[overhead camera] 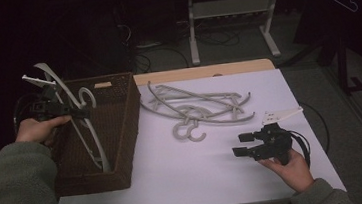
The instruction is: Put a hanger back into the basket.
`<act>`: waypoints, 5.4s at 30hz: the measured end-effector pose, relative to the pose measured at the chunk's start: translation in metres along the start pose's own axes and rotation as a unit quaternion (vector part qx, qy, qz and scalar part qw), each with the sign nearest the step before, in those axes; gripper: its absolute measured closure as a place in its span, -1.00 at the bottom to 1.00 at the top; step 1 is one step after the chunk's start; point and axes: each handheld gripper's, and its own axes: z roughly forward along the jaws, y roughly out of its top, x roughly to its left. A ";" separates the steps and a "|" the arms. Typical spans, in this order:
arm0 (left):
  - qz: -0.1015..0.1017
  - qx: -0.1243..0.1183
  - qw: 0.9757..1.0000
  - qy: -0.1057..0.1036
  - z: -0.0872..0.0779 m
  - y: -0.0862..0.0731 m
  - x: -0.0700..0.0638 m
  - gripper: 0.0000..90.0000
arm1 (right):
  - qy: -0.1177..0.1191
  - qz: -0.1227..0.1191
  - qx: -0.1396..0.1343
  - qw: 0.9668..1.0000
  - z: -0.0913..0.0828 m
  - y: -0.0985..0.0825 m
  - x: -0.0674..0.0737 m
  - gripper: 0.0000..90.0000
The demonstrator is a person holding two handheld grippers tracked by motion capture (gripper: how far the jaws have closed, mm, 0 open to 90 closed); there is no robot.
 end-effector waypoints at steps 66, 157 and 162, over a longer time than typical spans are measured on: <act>0.093 -0.036 0.994 -0.050 0.028 -0.040 -0.035 0.41 | -0.032 -0.008 0.006 0.999 -0.002 0.004 -0.009 -0.28; 0.224 -0.024 0.969 -0.103 0.109 -0.083 -0.149 -0.07 | -0.094 -0.044 0.099 0.990 0.050 0.105 -0.077 -0.27; 0.229 -0.024 0.968 -0.103 0.112 -0.085 -0.152 -0.08 | -0.096 -0.042 0.103 0.989 0.057 0.104 -0.079 -0.25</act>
